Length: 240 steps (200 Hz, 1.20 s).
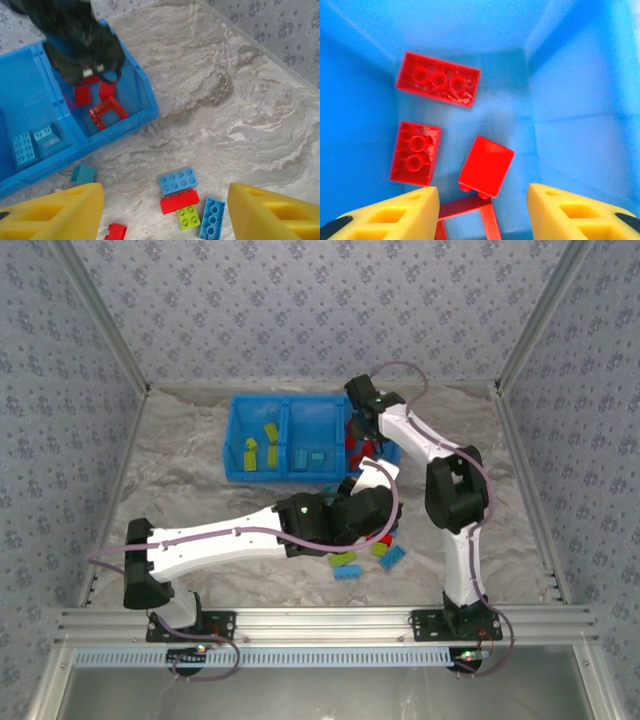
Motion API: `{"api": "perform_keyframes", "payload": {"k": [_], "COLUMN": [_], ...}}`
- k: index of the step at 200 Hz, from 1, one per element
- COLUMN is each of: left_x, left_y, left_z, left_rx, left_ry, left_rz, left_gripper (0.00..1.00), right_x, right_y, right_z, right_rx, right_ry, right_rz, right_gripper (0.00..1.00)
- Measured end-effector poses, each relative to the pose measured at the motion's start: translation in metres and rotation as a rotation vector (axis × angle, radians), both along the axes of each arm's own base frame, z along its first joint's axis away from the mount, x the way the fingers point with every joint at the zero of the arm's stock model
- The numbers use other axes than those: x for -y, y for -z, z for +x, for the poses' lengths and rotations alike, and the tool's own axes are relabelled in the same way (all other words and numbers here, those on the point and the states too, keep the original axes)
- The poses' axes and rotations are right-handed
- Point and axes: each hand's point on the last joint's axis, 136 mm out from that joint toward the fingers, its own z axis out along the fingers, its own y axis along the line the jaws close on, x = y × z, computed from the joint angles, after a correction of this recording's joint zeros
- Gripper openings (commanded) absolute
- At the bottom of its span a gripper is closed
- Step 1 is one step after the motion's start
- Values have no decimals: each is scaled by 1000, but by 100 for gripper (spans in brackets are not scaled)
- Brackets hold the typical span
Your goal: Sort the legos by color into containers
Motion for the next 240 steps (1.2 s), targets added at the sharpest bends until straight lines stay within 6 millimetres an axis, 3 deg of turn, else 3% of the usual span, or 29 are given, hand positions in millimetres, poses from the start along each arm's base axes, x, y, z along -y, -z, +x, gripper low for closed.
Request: {"api": "perform_keyframes", "payload": {"k": [35, 68, 104, 142, 170, 240], "left_x": [-17, -35, -52, -79, -95, -110], "left_y": [20, 25, 43, 97, 123, 165], "left_z": [-3, -3, 3, 3, -5, -20], "left_rx": [-27, -58, -141, -281, -360, -511], "left_ry": [-19, -42, -98, -173, -205, -194], "left_rz": [42, 36, 27, 78, 103, 126], "left_gripper": [66, 66, 67, 68, 68, 69], "right_x": [2, 9, 7, -9, -8, -3], "right_y": [-83, -120, -129, -136, -122, -102], "right_z": [-18, -60, -120, -190, -233, -301], "right_rx": [176, 262, 287, 301, 267, 182], "right_ry": [-21, -62, -149, -286, -355, -466], "right_rz": [53, 82, 106, 151, 167, 195], "right_gripper": [52, 52, 53, 53, 53, 54]}}
